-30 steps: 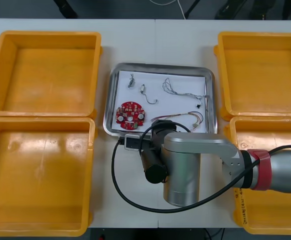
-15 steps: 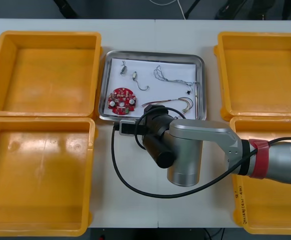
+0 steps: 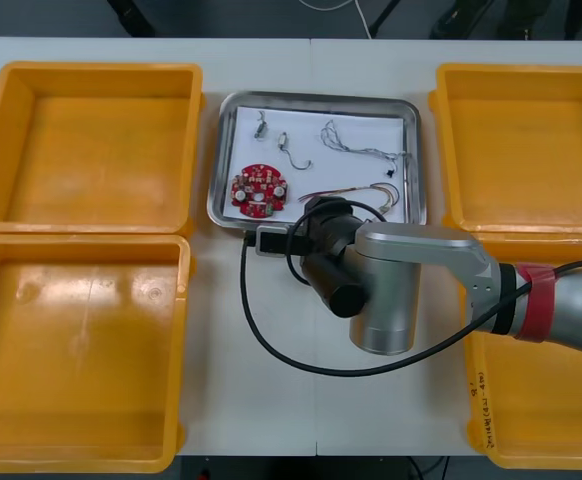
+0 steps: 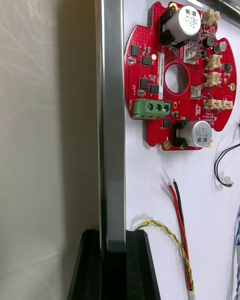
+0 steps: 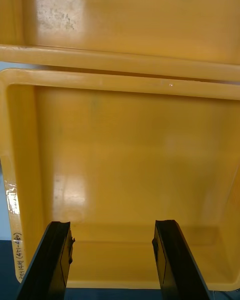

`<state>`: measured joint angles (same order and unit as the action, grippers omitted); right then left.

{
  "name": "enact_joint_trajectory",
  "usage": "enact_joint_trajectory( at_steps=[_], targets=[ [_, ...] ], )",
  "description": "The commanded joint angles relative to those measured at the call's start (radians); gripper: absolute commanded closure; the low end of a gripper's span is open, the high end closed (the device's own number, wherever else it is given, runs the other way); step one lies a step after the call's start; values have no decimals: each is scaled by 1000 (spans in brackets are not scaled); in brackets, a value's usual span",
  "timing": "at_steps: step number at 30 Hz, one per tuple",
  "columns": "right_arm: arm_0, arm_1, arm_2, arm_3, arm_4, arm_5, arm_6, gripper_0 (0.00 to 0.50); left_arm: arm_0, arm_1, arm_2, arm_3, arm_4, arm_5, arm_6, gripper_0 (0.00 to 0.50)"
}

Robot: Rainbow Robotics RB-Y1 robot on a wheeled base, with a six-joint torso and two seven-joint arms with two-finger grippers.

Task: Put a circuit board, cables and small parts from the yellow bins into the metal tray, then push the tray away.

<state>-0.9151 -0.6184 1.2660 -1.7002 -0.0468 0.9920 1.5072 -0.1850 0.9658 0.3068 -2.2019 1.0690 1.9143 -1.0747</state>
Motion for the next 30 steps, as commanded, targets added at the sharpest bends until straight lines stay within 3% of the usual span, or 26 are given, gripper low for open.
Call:
enact_joint_trajectory(
  at_steps=[1, 14, 20, 30],
  targets=[
    [-30, -34, -14, 57, -13, -30, 7, 500, 13, 47, 31, -27, 8, 6, -80, 23],
    [-62, 17, -16, 154, -4, -79, 1, 500, 13, 47, 31, -27, 8, 6, -80, 23],
    [-77, 26, -14, 220, 1, -159, 1, 500, 13, 47, 31, -27, 8, 6, -80, 23],
    [-111, 97, -14, 355, 16, -228, -2, 500, 13, 47, 31, -27, 8, 6, -80, 21]
  ],
)
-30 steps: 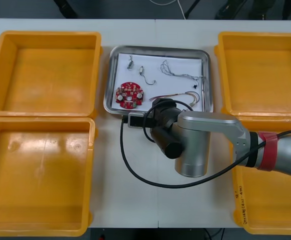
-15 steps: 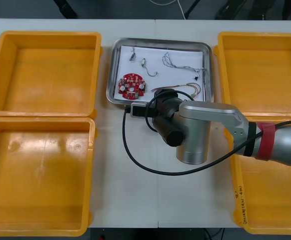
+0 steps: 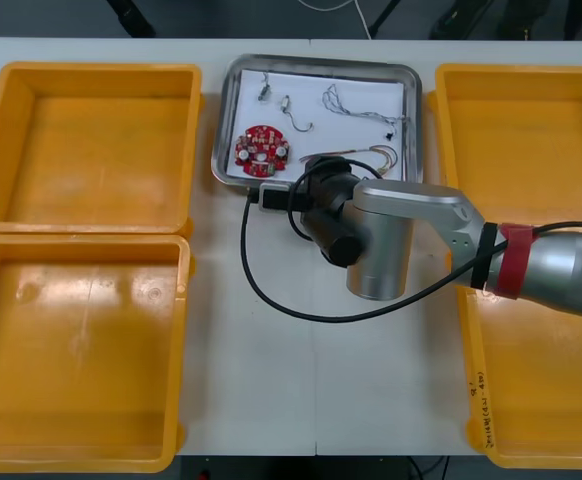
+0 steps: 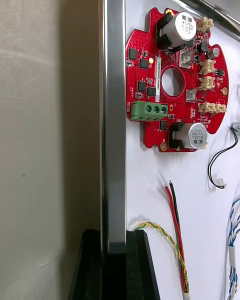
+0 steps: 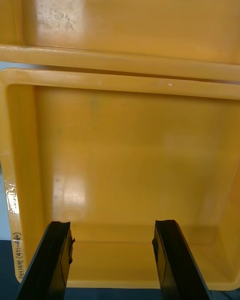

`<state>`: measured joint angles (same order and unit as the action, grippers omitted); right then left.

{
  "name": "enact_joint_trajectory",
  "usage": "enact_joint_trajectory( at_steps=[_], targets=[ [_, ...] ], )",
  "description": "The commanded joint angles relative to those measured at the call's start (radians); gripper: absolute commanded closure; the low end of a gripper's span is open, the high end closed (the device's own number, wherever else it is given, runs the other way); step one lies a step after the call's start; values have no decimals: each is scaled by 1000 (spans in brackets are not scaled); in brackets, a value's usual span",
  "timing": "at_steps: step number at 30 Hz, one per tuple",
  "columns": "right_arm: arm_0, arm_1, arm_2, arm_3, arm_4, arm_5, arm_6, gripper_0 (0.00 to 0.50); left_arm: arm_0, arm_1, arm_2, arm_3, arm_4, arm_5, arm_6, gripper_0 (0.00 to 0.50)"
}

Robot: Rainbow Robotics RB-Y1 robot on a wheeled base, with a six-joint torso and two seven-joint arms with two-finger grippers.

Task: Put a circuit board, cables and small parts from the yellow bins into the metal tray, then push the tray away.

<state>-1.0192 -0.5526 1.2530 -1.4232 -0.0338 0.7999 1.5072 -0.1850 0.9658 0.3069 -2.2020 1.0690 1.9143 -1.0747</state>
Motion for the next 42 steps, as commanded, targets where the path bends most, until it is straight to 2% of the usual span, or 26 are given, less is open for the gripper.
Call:
enact_joint_trajectory(
  at_steps=[1, 6, 11, 32, 38, 42],
  targets=[
    [-9, 31, -1, 87, 2, -48, -1, 500, 13, 47, 31, -27, 8, 6, -80, 22],
    [-13, 31, -3, 98, 0, -59, -1, 500, 13, 47, 31, -27, 8, 6, -80, 23],
    [-25, 26, -1, 98, -63, -59, 8, 500, 13, 47, 31, -27, 8, 6, -80, 23],
    [-67, 40, -1, 151, -67, -57, 18, 500, 13, 47, 31, -27, 8, 6, -80, 22],
    [-96, 63, -1, 198, -107, -59, 24, 500, 13, 47, 31, -27, 8, 6, -80, 23],
    [-108, 65, -1, 208, -107, -67, 25, 500, 13, 47, 31, -27, 8, 6, -80, 23]
  ],
)
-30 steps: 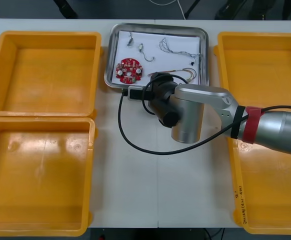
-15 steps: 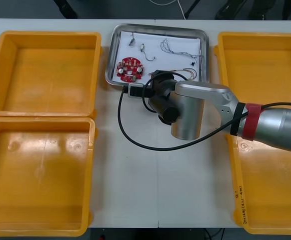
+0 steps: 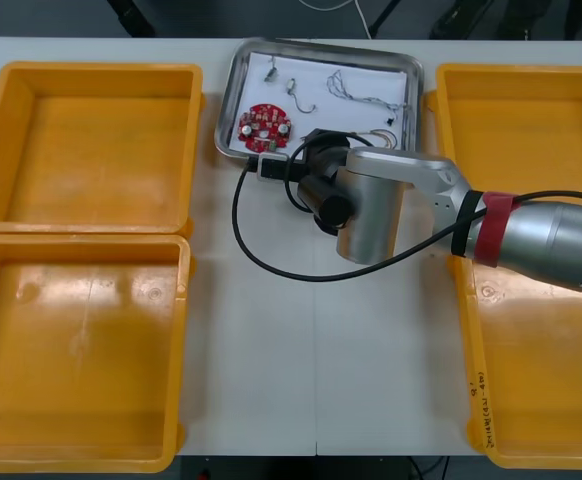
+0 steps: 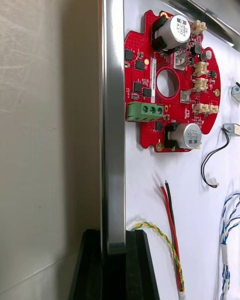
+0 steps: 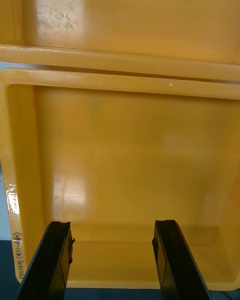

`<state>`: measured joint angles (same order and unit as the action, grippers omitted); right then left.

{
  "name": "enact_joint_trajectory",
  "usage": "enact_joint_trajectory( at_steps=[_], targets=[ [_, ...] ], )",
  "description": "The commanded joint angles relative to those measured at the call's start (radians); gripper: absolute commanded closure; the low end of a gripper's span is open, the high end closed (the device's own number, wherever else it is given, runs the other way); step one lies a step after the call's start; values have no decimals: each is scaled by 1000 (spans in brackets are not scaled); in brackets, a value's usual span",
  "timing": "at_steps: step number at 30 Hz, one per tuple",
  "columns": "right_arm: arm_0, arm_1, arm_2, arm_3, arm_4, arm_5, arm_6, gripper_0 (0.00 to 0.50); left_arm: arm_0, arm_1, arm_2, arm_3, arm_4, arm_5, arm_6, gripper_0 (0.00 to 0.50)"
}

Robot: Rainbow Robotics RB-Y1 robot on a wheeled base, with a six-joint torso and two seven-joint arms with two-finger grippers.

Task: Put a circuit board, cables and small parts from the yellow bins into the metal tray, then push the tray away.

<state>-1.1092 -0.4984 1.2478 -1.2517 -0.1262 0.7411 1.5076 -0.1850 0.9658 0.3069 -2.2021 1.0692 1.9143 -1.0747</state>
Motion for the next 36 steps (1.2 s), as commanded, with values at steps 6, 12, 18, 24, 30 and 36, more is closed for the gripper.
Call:
enact_joint_trajectory(
  at_steps=[6, 12, 18, 24, 30, 36],
  targets=[
    [-34, 11, 4, 60, -49, -39, 28, 500, 13, 47, 31, -27, 8, 6, -80, 23],
    [-40, 11, 4, 60, -59, -39, 34, 500, 13, 47, 31, -27, 8, 6, -80, 23],
    [-40, 11, 4, 60, -59, -55, 45, 500, 13, 47, 31, -27, 8, 6, -80, 23],
    [-40, 12, 4, 75, -58, -112, 51, 500, 13, 47, 31, -27, 8, 6, -80, 23],
    [-40, 14, 4, 95, -58, -183, 54, 500, 13, 47, 31, -27, 8, 6, -80, 22],
    [-41, 15, 4, 97, -58, -207, 65, 500, 13, 47, 31, -27, 8, 6, -80, 22]
  ],
)
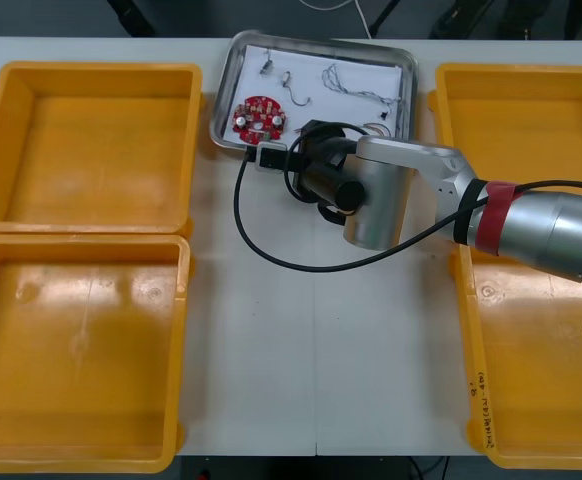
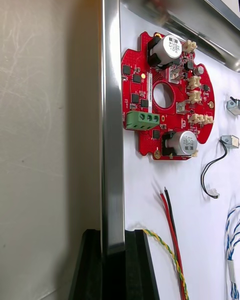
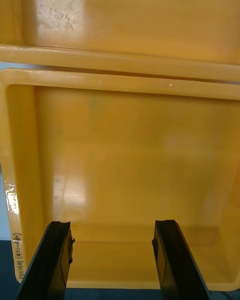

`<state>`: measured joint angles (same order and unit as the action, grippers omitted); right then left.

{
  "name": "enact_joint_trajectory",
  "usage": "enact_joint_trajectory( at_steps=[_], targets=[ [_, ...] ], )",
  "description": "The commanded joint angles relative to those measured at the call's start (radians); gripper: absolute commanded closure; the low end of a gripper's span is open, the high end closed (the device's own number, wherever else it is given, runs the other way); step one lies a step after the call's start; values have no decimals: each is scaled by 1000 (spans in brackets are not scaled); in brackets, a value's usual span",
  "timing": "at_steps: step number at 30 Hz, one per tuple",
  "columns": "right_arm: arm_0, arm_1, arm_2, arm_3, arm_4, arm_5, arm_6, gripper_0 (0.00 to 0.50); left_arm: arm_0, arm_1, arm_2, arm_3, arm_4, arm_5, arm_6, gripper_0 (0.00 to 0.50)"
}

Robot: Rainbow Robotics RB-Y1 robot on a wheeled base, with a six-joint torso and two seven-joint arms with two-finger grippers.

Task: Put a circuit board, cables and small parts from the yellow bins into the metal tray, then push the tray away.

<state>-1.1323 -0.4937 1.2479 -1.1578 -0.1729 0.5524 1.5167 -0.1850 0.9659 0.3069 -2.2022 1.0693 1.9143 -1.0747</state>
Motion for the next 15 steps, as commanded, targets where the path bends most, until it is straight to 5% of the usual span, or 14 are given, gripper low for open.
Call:
enact_joint_trajectory(
  at_steps=[1, 10, 15],
  targets=[
    [-18, 11, 4, 3, -11, -23, 59, 500, 13, 47, 31, -27, 8, 6, -80, 23],
    [-18, 12, 4, 12, -8, -26, 73, 500, 13, 47, 31, -27, 8, 6, -80, 23],
    [-17, 12, 4, 10, -4, -26, 74, 315, 13, 47, 31, -27, 8, 6, -80, 23]
  ],
)
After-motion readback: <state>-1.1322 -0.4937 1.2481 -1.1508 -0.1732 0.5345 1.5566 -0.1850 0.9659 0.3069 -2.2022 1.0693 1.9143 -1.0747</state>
